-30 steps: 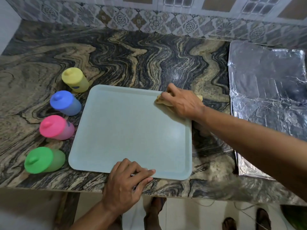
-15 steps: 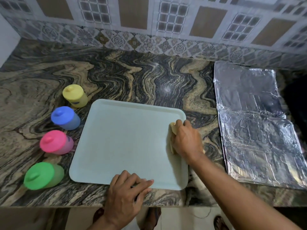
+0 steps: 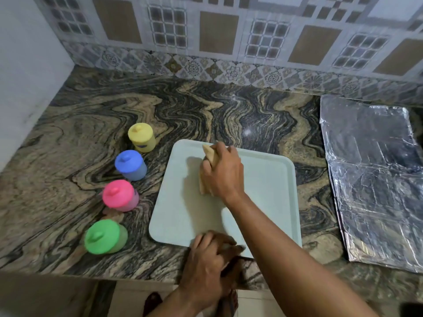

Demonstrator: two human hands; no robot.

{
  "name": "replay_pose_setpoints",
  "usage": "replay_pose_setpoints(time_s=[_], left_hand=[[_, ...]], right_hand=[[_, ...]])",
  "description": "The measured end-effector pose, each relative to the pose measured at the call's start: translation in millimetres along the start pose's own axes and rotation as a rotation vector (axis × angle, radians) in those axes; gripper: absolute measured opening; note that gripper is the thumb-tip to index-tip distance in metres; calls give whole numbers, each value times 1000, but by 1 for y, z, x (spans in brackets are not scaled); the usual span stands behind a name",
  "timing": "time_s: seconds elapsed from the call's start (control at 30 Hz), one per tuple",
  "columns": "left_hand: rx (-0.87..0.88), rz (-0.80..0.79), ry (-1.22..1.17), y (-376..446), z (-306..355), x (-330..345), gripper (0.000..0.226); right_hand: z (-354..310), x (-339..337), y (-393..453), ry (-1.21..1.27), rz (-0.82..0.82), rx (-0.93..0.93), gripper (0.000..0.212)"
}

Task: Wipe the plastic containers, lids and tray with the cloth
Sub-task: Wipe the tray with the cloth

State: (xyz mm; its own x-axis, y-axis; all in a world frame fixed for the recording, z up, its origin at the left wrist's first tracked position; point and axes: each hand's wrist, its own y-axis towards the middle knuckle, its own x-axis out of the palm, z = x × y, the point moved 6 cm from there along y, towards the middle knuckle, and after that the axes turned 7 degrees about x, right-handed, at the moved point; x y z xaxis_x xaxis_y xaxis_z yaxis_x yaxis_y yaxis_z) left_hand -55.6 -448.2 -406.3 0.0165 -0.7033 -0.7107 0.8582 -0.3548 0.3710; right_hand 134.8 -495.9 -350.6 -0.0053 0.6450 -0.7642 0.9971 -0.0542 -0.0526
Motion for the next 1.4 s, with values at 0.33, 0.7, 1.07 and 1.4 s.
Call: replay_pose_setpoints(time_s=[0.33, 0.7, 1.07, 1.4], left_hand=[[-77, 47, 122, -45, -70, -57, 22], [-104, 37, 131, -44, -67, -60, 16], [-88, 37, 108, -47, -69, -58, 19], [-105, 59, 114, -47, -67, -58, 18]], right_hand=[[-19, 64, 27, -359, -54, -171, 30], [152, -95, 7, -550, 204, 176, 30], [-57, 88, -47, -289, -83, -175, 29], [132, -64, -56, -416, 187, -12, 27]])
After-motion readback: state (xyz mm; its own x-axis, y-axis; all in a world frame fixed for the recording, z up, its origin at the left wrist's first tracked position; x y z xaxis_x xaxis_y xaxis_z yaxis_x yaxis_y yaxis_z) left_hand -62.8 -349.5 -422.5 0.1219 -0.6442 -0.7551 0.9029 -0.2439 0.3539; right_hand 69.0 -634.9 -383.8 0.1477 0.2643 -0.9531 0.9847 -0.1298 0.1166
